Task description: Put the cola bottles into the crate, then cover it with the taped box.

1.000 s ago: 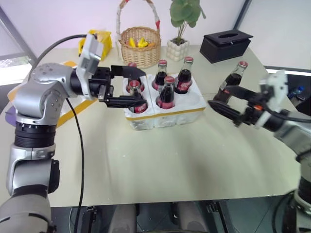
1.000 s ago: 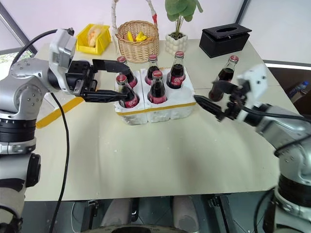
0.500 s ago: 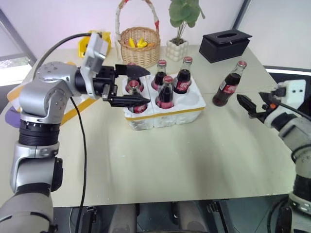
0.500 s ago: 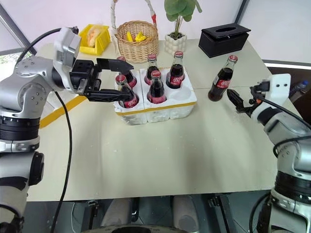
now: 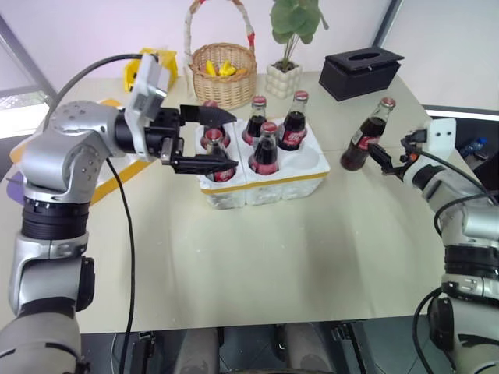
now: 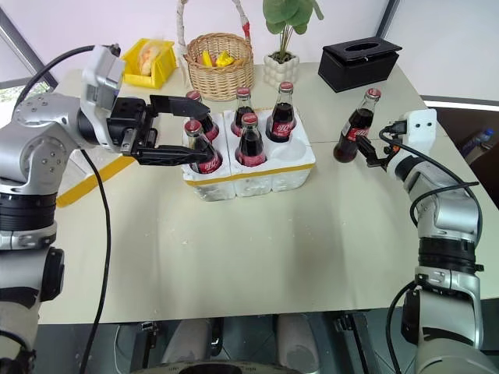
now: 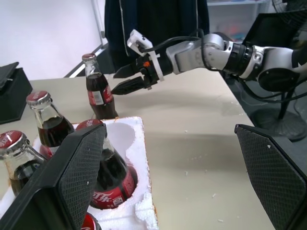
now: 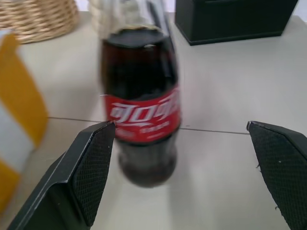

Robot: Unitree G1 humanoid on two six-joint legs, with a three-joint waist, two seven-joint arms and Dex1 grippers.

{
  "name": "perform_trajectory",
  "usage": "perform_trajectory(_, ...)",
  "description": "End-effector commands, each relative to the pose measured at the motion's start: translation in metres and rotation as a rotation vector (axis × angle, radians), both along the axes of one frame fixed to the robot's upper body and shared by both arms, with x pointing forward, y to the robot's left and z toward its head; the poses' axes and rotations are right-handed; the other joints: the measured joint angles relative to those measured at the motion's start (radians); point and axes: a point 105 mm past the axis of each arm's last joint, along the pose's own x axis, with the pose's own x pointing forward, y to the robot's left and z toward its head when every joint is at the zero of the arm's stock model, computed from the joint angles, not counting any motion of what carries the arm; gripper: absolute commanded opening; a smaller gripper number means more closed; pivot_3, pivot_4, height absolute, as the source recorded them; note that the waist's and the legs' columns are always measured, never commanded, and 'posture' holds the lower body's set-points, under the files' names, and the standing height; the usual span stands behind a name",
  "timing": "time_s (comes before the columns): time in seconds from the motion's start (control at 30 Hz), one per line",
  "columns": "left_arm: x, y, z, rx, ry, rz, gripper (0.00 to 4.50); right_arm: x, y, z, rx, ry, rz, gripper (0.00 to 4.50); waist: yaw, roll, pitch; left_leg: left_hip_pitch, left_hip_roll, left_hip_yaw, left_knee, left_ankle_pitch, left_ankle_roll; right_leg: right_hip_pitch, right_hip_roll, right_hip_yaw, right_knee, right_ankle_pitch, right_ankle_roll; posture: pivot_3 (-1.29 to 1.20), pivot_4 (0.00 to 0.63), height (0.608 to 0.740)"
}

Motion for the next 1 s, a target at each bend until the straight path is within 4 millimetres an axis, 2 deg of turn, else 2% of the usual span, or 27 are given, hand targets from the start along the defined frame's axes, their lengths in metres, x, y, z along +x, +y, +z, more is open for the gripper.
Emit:
perform_trajectory(0.03,-0.006,0.003,0.01,-0.009,-0.046,0.004,4.5,0.011,0.004,0.015,-0.011,-0.059,0.015,4.46,-0.001,0.0,0.0,0.0,0.0,0.0,0.0,0.0,0.0,0.0,0.0,0.0,0.0,0.0,0.0,0.0,0.15,0.74)
perform_trajectory(0.2,-0.006,0.003,0.01,-0.011,-0.047,0.012,4.5,0.023,0.009,0.015,-0.009,-0.06,0.025,4.46,-0.006,0.0,0.0,0.0,0.0,0.0,0.0,0.0,0.0,0.0,0.0,0.0,0.0,0.001,0.001,0.0,0.15,0.74)
perform_trajectory(0.47,-0.006,0.005,0.012,-0.008,-0.053,0.022,4.5,0.025,0.019,0.013,-0.016,-0.065,0.073,4.46,-0.015,0.0,0.0,0.0,0.0,0.0,0.0,0.0,0.0,0.0,0.0,0.0,0.0,0.002,0.003,0.0,0.15,0.74)
perform_trajectory(1.0,-0.005,0.0,0.013,-0.006,-0.06,0.006,4.5,0.051,0.019,0.005,0.005,-0.058,0.013,4.46,-0.019,0.0,0.0,0.0,0.0,0.0,0.0,0.0,0.0,0.0,0.0,0.0,0.0,0.002,0.003,0.0,0.15,0.74)
